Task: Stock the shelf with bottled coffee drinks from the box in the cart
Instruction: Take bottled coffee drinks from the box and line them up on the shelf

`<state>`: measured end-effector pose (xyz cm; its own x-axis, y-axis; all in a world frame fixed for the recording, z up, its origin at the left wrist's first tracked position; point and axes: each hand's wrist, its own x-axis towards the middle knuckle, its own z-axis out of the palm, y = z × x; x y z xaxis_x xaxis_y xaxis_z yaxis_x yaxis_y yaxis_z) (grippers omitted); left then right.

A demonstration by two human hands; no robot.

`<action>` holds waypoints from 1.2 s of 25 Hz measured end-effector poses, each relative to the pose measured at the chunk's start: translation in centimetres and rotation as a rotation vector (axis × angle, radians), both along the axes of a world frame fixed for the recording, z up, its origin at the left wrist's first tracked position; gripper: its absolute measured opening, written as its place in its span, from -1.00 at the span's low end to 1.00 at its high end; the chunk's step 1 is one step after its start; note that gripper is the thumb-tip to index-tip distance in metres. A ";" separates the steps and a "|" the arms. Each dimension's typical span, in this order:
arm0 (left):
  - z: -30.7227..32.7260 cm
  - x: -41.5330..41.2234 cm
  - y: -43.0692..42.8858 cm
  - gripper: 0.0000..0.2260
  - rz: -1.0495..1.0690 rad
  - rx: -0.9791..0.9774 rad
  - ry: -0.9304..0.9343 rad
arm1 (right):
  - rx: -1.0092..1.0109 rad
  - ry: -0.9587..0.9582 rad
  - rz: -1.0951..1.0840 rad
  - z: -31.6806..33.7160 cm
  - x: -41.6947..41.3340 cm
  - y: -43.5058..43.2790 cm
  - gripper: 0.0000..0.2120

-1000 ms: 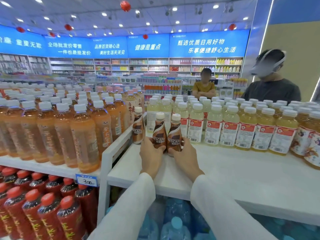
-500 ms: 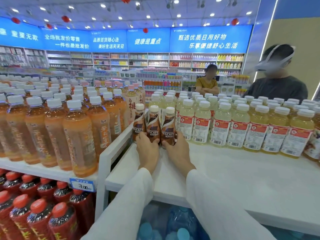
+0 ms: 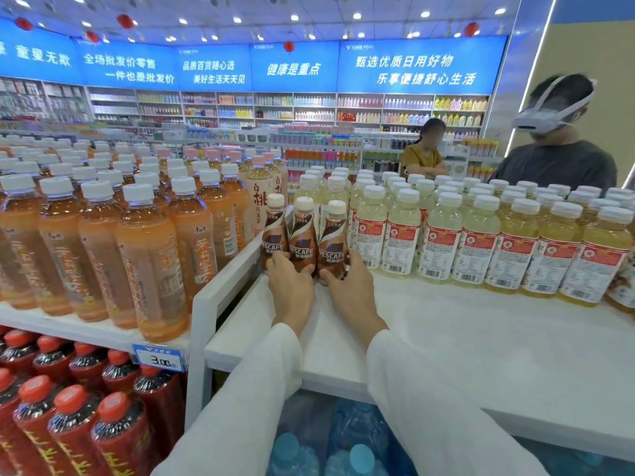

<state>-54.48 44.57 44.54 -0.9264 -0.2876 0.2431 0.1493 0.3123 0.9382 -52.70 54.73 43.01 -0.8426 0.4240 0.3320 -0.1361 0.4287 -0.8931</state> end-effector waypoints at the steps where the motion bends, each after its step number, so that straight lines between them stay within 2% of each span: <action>1: -0.1 -0.1 0.0 -0.61 0.002 -0.001 -0.001 | 0.007 -0.001 -0.002 0.0 -0.1 -0.1 -0.53; 8: -0.4 -0.4 0.0 -0.59 0.015 -0.009 0.001 | 0.043 -0.025 -0.019 -0.1 -0.4 -0.1 -0.44; 11: -0.2 0.7 -0.3 -0.57 0.010 -0.015 -0.010 | 0.022 -0.065 0.011 0.2 1.2 0.1 -0.24; 13: -0.3 2.0 -0.9 -0.54 -0.017 -0.056 -0.008 | 0.034 -0.121 0.027 0.3 3.3 0.5 -0.18; 15: -0.7 3.8 -1.6 -0.52 -0.040 -0.138 -0.021 | 0.084 -0.176 0.027 0.1 6.2 1.4 -0.24; 18: -1.4 7.7 -2.4 -0.50 -0.058 -0.237 -0.016 | 0.162 -0.146 0.042 -0.2 11.5 2.5 -0.38; 22: -3.1 15.0 -3.4 -0.60 -0.060 -0.247 0.042 | 0.258 -0.095 0.105 -0.9 18.6 3.6 -0.48; 27: -5.6 26.1 -6.3 -0.72 -0.010 -0.165 0.128 | 0.176 -0.065 0.281 -2.9 28.0 4.0 -0.52; 30: -9.0 33.8 -9.1 -0.76 0.051 -0.121 0.068 | 0.093 -0.081 0.349 -5.9 33.3 2.6 -0.50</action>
